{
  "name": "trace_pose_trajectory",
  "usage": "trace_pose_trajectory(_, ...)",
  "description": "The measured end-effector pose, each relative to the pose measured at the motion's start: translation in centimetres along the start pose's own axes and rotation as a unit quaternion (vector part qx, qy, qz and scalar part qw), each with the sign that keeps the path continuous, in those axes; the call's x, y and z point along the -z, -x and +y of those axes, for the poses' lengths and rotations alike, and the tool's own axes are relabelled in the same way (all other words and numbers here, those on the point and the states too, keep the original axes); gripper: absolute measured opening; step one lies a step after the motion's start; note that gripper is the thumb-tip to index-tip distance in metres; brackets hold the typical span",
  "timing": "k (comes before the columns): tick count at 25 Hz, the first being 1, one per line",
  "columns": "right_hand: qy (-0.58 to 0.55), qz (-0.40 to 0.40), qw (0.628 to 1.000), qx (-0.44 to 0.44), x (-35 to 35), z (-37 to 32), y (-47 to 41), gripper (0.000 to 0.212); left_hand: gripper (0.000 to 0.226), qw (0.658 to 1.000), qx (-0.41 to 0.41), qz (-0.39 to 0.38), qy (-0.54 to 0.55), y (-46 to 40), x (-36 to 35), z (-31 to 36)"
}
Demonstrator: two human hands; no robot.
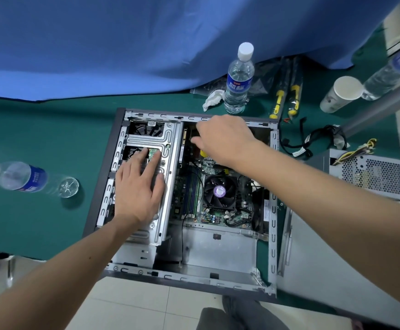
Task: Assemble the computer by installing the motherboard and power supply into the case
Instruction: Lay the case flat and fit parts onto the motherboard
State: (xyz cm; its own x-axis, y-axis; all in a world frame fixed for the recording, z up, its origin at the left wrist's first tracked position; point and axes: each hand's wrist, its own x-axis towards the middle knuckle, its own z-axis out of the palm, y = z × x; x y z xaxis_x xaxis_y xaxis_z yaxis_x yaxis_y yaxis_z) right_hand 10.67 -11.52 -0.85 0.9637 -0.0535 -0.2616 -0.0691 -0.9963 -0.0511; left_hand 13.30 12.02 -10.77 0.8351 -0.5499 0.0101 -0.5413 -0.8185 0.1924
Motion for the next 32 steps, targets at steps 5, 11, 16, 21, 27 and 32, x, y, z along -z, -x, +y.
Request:
trace_pose_trajectory(5, -0.098, -0.121, 0.988, 0.003, 1.1, 1.4, -0.3, 0.041, 0.053, 1.0, -0.002, 0.008, 0.0, -0.1, 0.0, -0.1)
trace_pose_trajectory(11, -0.052, -0.029, 0.998, 0.032, 0.4, 1.3, 0.1, 0.016, 0.053, 1.0, -0.003, 0.008, 0.001, -0.1, -0.2, -0.2)
trace_pose_trajectory(16, -0.082, -0.084, 0.992, -0.037, -0.2, 1.6, -0.6, 0.052, 0.053, 1.0, -0.005, 0.008, 0.0, -0.1, 0.0, -0.1)
trace_pose_trajectory(21, -0.095, -0.056, 0.992, 0.056, 0.8, 1.2, -0.1, 0.025, 0.053, 1.0, -0.001, 0.011, 0.002, -0.1, -0.1, -0.2)
trace_pose_trajectory(27, -0.021, -0.021, 1.0, -0.007, 0.7, -1.0, -1.2, 0.023, 0.053, 1.0, 0.001, 0.011, 0.002, 0.0, 0.0, -0.2)
trace_pose_trajectory(32, -0.089, -0.05, 0.994, 0.049, -0.7, 0.8, -0.4, 0.009, 0.052, 1.0, -0.002, 0.009, 0.004, -0.2, 0.0, 0.1)
